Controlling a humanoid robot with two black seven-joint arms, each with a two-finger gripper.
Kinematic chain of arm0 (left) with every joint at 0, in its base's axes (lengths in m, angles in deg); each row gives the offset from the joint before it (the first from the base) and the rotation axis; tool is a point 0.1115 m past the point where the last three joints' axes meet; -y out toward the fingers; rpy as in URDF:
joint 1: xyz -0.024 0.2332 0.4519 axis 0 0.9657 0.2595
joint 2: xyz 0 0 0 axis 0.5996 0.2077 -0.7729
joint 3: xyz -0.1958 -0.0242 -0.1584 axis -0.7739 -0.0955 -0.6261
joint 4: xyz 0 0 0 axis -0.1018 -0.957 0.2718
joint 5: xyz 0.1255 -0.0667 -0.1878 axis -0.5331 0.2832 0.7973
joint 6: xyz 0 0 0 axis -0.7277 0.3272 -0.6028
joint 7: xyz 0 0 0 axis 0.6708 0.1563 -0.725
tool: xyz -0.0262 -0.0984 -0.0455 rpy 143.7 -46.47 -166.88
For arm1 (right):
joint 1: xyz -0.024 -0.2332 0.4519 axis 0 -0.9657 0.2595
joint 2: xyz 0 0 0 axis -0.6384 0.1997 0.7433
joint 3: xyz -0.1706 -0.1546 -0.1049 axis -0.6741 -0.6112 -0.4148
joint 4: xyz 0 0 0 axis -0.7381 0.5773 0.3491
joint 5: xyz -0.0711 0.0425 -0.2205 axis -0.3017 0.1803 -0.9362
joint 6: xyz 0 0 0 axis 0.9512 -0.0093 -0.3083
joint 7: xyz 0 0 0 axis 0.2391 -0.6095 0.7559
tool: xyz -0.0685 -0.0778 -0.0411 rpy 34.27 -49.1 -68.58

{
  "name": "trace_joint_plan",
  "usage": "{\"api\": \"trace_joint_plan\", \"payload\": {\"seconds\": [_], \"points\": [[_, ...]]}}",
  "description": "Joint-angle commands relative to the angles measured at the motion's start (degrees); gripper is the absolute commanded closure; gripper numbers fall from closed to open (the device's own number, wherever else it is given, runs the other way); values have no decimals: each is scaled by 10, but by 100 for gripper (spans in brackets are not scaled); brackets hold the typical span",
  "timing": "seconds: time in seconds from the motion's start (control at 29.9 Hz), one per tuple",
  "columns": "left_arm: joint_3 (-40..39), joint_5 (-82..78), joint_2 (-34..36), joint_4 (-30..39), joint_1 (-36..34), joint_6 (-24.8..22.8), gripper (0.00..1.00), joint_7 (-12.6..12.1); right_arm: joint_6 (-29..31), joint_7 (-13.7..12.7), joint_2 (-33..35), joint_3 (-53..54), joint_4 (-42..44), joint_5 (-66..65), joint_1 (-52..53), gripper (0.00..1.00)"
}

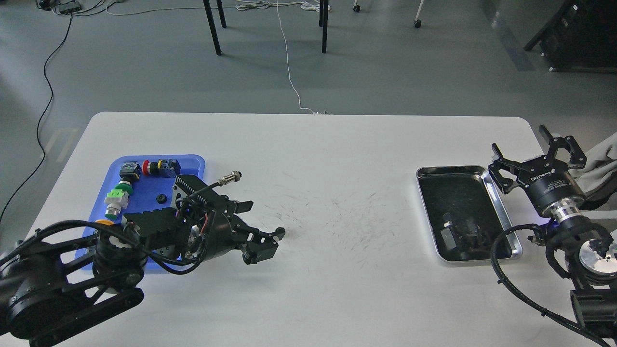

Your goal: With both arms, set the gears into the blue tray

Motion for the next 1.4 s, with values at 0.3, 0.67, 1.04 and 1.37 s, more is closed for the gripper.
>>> {"api": "trace_joint_plan", "payload": {"seconds": [0.3,0.67,1.04,1.37], "points": [[30,-44,-78,-105,0,16,8,18,0,1,0,-13,1,-1,4,5],[36,-44,-108,-150,5,31,31,29,0,1,0,-13,2,-1,4,5],[36,-44,-110,-162,5,31,54,26,0,1,1,-14,2,-2,10,5],[35,-44,-111,-172,5,31,73,26,0,1,1,-15,2,-2,10,5]]}}
